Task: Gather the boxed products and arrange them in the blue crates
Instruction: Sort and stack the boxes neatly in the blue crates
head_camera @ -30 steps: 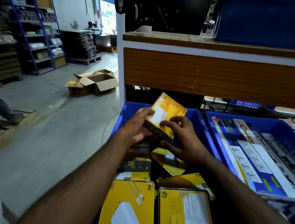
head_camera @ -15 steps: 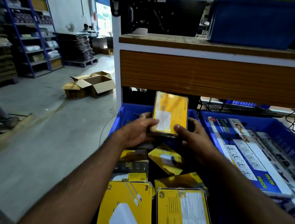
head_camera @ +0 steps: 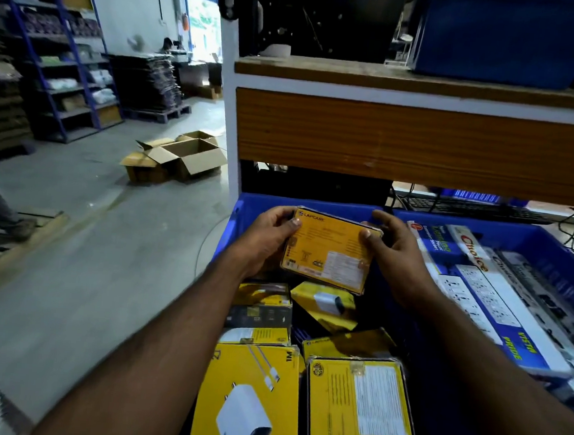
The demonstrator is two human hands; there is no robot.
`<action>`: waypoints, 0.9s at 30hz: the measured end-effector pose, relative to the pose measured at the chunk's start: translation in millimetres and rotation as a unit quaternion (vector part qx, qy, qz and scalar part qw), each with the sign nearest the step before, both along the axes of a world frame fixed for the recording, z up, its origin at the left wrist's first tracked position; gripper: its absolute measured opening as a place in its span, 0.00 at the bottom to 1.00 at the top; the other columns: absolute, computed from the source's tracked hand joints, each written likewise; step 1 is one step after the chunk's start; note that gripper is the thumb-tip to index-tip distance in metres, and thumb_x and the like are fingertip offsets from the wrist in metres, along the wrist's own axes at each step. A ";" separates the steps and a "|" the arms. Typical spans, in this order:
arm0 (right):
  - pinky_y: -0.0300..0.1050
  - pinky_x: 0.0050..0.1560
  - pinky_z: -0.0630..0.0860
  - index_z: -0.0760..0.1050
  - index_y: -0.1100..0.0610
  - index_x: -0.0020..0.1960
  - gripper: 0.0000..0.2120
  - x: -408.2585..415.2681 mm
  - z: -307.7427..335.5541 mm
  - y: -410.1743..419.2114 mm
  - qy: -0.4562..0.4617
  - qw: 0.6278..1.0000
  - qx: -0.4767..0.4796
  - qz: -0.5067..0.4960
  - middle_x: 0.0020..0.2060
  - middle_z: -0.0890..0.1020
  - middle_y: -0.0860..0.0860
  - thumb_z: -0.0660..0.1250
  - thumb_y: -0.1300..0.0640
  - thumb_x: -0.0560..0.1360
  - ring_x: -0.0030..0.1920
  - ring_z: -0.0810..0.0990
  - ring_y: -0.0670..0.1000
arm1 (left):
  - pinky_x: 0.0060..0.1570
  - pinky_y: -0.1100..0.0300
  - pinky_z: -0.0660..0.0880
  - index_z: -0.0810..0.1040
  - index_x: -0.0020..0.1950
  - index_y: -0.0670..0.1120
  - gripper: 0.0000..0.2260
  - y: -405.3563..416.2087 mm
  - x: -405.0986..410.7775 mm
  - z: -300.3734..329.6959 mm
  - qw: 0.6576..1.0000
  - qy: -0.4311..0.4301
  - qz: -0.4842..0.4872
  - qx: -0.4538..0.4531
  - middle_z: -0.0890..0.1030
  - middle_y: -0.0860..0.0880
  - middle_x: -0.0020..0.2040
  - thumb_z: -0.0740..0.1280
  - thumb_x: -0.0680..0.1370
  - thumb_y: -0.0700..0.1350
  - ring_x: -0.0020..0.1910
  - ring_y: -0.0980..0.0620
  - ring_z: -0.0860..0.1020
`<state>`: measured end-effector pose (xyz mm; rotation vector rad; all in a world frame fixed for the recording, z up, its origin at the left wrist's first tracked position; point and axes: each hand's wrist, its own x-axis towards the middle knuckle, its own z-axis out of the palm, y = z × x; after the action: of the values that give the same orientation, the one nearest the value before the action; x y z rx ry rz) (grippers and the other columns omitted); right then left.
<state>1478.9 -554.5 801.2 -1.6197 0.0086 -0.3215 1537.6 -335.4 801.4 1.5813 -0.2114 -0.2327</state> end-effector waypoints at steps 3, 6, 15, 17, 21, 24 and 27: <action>0.36 0.41 0.80 0.67 0.54 0.70 0.21 1.1 -1.8 -0.7 0.002 1.000 -0.015 -0.006 0.60 0.76 0.52 0.65 0.61 0.78 0.52 0.79 0.45 | 0.46 0.55 0.80 0.72 0.67 0.49 0.13 1.7 -1.9 1.0 1.000 0.014 -0.001 -0.009 0.81 0.46 0.58 0.61 0.82 0.44 0.54 0.50 0.81; 0.34 0.38 0.79 0.66 0.54 0.71 0.22 1.3 -0.8 -2.5 0.003 1.000 -0.024 -0.015 0.60 0.76 0.52 0.66 0.60 0.78 0.51 0.78 0.44 | 0.44 0.56 0.80 0.72 0.67 0.49 0.13 1.0 -3.2 1.4 1.000 0.022 0.005 -0.019 0.81 0.47 0.57 0.61 0.82 0.44 0.53 0.50 0.81; 0.48 0.49 0.80 0.68 0.52 0.65 0.24 4.0 -6.4 0.1 0.006 0.983 -0.186 0.000 0.50 0.79 0.49 0.73 0.59 0.73 0.52 0.81 0.52 | 0.55 0.49 0.78 0.76 0.63 0.44 0.13 -0.4 -1.4 3.4 0.992 0.042 0.100 -0.069 0.82 0.45 0.55 0.55 0.84 0.42 0.54 0.48 0.79; 0.53 0.51 0.80 0.67 0.49 0.61 0.21 4.7 -4.9 -1.2 -0.008 0.980 -0.193 -0.051 0.49 0.79 0.50 0.73 0.58 0.73 0.50 0.80 0.53 | 0.58 0.53 0.74 0.77 0.62 0.42 0.13 -2.1 4.6 -5.3 0.987 -0.010 0.141 0.071 0.80 0.43 0.58 0.55 0.83 0.41 0.55 0.47 0.77; 0.48 0.48 0.78 0.67 0.50 0.63 0.22 2.3 -2.6 -1.2 -0.043 0.971 -0.213 -0.096 0.50 0.79 0.50 0.72 0.57 0.74 0.50 0.80 0.51 | 0.45 0.56 0.74 0.77 0.59 0.43 0.11 -12.5 -0.9 -33.8 0.918 -0.059 -0.001 0.392 0.80 0.41 0.53 0.60 0.80 0.44 0.47 0.47 0.78; 0.42 0.46 0.74 0.67 0.52 0.65 0.23 -1.2 -2.4 3.0 -0.045 0.965 -0.243 -0.092 0.49 0.79 0.49 0.72 0.57 0.74 0.48 0.79 0.50 | 0.56 0.49 0.77 0.77 0.61 0.48 0.17 -19.8 -4.8 -42.7 0.921 -0.041 -0.068 0.381 0.80 0.46 0.56 0.65 0.75 0.53 0.54 0.46 0.79; 0.39 0.41 0.72 0.66 0.53 0.66 0.23 -0.5 -3.5 4.0 -0.042 0.962 -0.249 -0.105 0.49 0.78 0.48 0.71 0.57 0.74 0.47 0.78 0.49 | 0.57 0.51 0.75 0.77 0.62 0.47 0.15 -20.9 2.2 -44.7 0.849 -0.055 -0.130 0.509 0.80 0.45 0.58 0.62 0.80 0.52 0.54 0.46 0.78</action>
<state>1478.4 -550.5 797.6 -2.1090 0.0389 -0.5916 1539.8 -356.2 756.6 2.6331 -0.4374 -0.5219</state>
